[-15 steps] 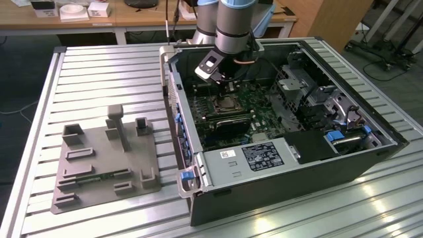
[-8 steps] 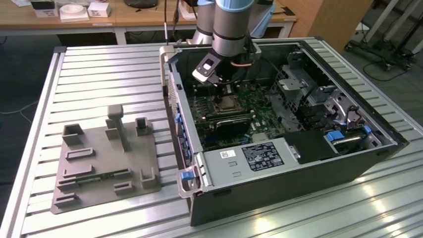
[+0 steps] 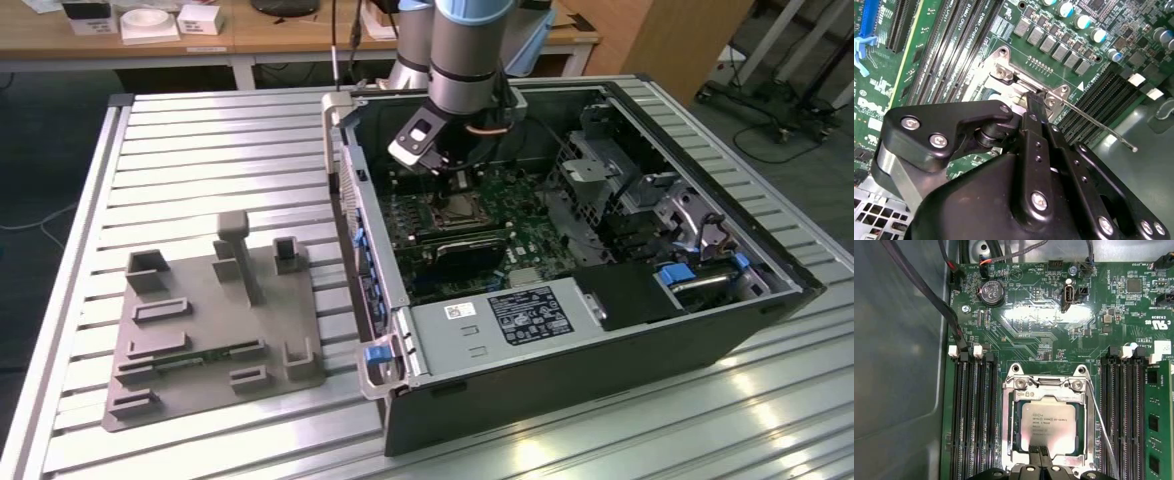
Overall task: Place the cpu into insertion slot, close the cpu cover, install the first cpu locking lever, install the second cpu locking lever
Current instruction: 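Close the cpu cover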
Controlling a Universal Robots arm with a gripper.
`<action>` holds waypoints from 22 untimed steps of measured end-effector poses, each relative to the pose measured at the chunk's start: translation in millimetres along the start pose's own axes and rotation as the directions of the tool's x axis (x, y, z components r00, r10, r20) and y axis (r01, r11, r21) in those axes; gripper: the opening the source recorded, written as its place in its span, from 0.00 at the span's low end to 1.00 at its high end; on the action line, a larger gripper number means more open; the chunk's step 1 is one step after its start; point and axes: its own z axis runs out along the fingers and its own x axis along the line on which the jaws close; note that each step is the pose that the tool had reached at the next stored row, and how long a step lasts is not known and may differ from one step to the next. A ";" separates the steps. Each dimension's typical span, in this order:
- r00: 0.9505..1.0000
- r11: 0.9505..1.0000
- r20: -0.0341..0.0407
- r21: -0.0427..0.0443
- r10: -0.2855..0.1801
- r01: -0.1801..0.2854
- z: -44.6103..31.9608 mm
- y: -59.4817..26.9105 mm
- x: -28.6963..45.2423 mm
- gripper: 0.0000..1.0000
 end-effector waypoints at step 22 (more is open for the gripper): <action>1.000 1.000 0.000 0.005 -0.001 0.001 -4.7 21.8 -0.2 0.10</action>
